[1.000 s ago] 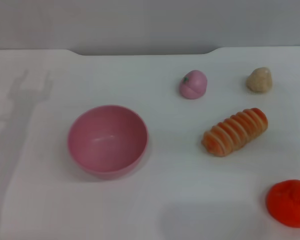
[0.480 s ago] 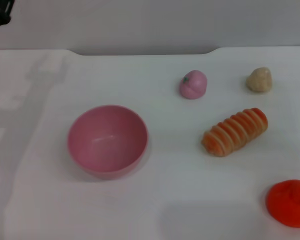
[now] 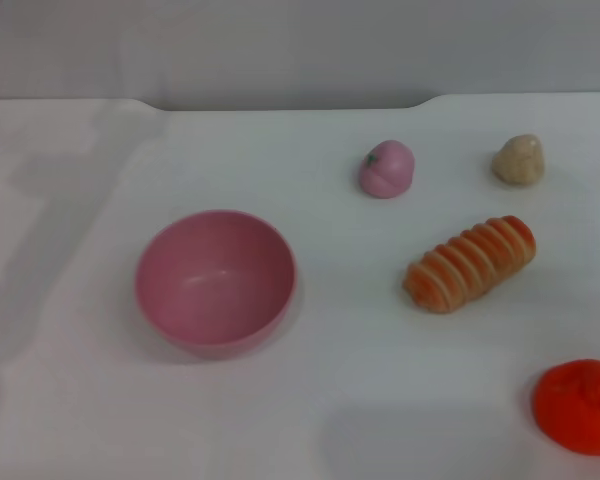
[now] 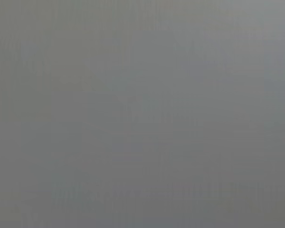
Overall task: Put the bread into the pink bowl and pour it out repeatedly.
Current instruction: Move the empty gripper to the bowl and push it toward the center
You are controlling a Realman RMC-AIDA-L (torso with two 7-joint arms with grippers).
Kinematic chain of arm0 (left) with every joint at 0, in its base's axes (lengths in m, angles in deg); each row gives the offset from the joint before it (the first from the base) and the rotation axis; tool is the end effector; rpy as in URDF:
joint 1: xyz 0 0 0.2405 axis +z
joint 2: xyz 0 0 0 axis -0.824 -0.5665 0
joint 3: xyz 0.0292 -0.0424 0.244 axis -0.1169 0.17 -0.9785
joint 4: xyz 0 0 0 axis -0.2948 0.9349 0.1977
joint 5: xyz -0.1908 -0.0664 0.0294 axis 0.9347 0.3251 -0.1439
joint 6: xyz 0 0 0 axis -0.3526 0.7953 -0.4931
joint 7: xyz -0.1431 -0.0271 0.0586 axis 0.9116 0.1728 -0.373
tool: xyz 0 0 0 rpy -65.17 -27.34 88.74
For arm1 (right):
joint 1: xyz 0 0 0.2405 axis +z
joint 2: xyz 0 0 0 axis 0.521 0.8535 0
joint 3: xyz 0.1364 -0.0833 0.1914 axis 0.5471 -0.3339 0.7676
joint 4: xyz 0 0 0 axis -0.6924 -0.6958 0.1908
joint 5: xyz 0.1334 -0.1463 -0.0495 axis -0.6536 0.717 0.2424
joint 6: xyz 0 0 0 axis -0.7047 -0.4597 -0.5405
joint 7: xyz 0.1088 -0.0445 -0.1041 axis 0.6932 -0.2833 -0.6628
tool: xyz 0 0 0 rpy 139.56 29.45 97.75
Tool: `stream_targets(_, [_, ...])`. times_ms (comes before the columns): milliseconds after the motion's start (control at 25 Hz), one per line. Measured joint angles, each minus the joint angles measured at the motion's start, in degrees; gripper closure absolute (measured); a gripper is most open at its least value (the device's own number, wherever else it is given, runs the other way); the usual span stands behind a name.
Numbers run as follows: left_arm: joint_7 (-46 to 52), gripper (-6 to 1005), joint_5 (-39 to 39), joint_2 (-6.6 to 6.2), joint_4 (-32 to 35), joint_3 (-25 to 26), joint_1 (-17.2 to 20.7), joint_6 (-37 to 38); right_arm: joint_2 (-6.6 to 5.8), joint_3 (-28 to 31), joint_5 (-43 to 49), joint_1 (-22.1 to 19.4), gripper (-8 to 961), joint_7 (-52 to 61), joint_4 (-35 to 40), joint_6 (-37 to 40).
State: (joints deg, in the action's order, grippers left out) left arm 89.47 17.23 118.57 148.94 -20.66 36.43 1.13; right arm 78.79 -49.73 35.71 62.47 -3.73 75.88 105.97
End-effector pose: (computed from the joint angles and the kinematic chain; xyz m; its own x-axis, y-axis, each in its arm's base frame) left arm -0.2120 0.4272 0.0947 0.6125 0.0616 0.7880 0.7641 -0.3013 -0.5704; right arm 0.3121 0.3800 0.0969 0.7694 0.3122 -0.5572 -0.6315 0.2405 -0.7371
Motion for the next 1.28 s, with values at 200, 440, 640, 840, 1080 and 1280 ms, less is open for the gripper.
stream_targets(200, [21.21,457,-15.01,-2.46,4.02,-0.49,0.48,2.37,0.0,0.01,0.0,-0.05,407,0.0,-0.43,-0.01])
stream_targets(440, [43.22,456,-35.76,-2.59,3.44,5.71,-1.95,15.66,-0.16,0.01,0.62,0.09,407,0.39,-0.51,0.0])
stream_targets(640, [63.23,457,-62.46,-0.24,1.44,19.43,-8.34,33.62,-0.38,-0.3,0.67,0.39,406,0.49,-0.53,-0.26])
stream_targets(840, [74.1,460,-86.5,1.9,0.85,31.41,-15.48,49.06,-0.56,-0.71,0.71,0.48,406,0.53,-0.46,-0.67])
stream_targets(1080, [77.6,463,-99.1,2.31,3.01,35.82,-18.92,57.76,-0.69,-0.78,0.7,0.39,406,0.55,-0.38,-0.7])
stream_targets(1280, [83.27,466,-110.74,3.1,4.48,35.95,-21.21,64.72,-0.71,-0.78,0.7,0.35,406,0.57,-0.4,-0.7])
